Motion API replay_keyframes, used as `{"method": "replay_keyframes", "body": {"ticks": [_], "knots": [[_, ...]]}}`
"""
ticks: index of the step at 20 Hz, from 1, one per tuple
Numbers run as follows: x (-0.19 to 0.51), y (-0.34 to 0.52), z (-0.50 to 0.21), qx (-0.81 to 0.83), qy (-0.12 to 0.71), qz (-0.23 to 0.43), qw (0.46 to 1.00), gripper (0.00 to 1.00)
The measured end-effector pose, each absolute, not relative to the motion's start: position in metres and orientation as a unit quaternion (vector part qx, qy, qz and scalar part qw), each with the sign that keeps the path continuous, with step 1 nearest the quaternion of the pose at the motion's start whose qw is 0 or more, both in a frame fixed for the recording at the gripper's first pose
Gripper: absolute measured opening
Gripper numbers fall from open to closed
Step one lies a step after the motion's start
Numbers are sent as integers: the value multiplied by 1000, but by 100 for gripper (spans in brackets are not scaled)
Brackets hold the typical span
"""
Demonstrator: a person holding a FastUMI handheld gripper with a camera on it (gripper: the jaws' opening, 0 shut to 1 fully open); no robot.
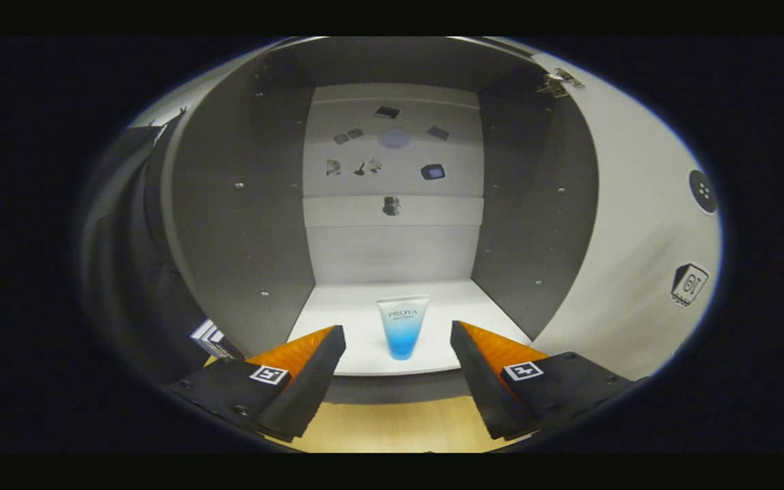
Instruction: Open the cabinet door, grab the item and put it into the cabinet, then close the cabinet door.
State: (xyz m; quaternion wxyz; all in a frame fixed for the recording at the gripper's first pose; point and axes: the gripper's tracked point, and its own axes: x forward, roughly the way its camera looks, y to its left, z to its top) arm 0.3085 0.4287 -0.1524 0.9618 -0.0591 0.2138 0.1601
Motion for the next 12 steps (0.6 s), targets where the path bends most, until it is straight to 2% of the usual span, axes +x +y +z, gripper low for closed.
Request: {"method": "replay_keyframes", "body": {"ticks": [5, 12], "knots": [[227, 399, -127, -41, 170, 156, 972, 99], [119, 317, -115, -37, 147, 111, 982, 99]]}}
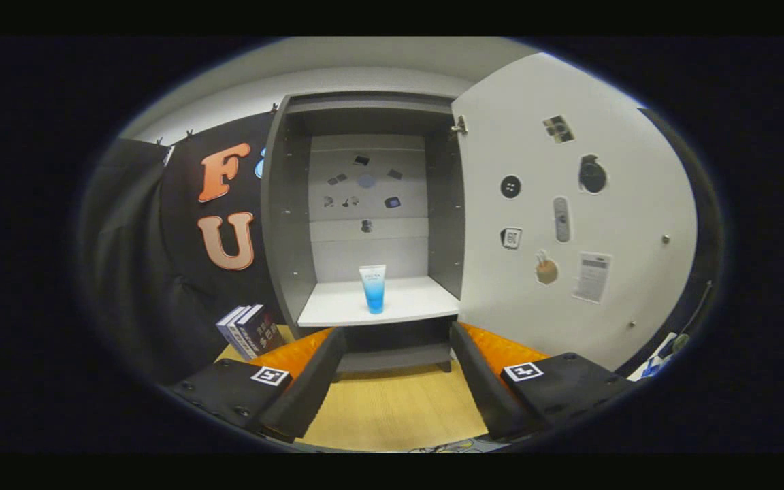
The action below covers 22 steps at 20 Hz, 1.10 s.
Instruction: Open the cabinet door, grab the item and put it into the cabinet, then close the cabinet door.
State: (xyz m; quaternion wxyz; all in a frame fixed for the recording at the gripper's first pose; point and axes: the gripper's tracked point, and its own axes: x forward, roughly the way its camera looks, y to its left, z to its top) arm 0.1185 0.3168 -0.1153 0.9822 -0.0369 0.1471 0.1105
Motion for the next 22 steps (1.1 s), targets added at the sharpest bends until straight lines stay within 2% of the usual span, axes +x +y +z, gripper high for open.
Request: {"method": "replay_keyframes", "body": {"ticks": [5, 10, 17, 22], "knots": [[61, 247, -97, -37, 120, 77, 989, 99], [39, 164, -81, -36, 99, 43, 993, 98], [47, 60, -88, -17, 98, 18, 995, 99], [85, 29, -114, -16, 99, 23, 995, 98]]}}
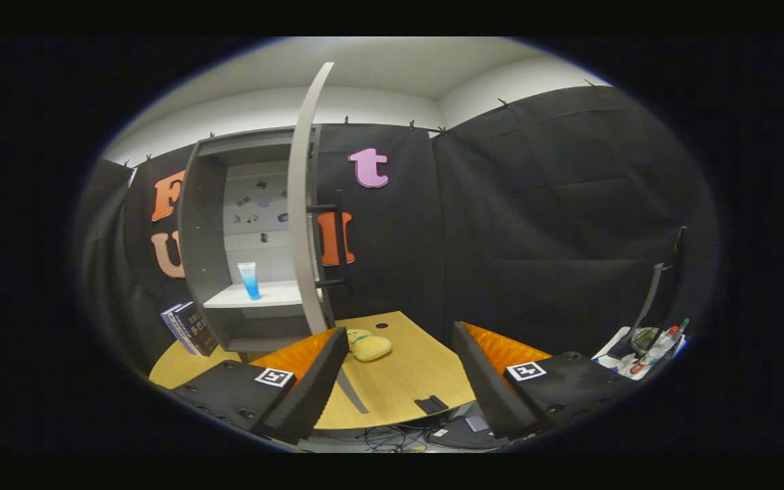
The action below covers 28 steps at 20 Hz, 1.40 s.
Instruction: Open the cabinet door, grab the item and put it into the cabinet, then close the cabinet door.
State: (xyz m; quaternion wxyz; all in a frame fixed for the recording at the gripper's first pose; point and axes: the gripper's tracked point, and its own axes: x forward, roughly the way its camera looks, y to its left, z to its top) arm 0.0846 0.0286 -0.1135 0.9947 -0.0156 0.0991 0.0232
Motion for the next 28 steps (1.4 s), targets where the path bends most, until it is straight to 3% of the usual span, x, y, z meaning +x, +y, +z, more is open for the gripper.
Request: {"method": "replay_keyframes", "body": {"ticks": [8, 19, 28], "knots": [[141, 38, -158, -3, 124, 57, 991, 98], [142, 47, -160, 11, 115, 61, 991, 97], [127, 127, -170, 17, 135, 122, 983, 96]]}}
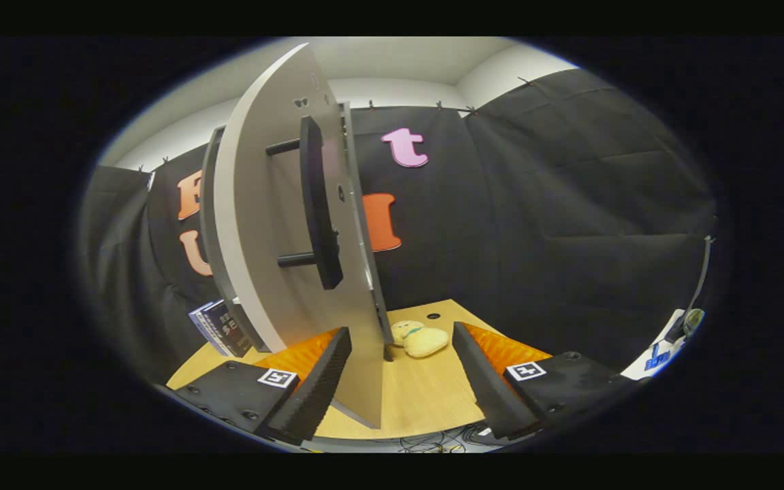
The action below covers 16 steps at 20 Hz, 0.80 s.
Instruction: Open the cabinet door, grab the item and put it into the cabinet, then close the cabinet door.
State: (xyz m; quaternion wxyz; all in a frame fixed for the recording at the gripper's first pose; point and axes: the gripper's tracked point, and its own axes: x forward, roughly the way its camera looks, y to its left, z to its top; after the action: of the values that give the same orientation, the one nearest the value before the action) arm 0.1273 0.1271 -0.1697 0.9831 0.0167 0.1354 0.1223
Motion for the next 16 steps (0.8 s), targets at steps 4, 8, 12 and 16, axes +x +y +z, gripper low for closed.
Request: {"method": "replay_keyframes", "body": {"ticks": [4, 8, 12, 16], "knots": [[123, 162, -173, 4, 139, 152, 979, 97], [118, 194, -178, 12, 152, 174, 973, 97], [118, 227, -177, -3, 153, 189, 970, 96], [117, 260, -183, -5, 152, 199, 968, 97]]}}
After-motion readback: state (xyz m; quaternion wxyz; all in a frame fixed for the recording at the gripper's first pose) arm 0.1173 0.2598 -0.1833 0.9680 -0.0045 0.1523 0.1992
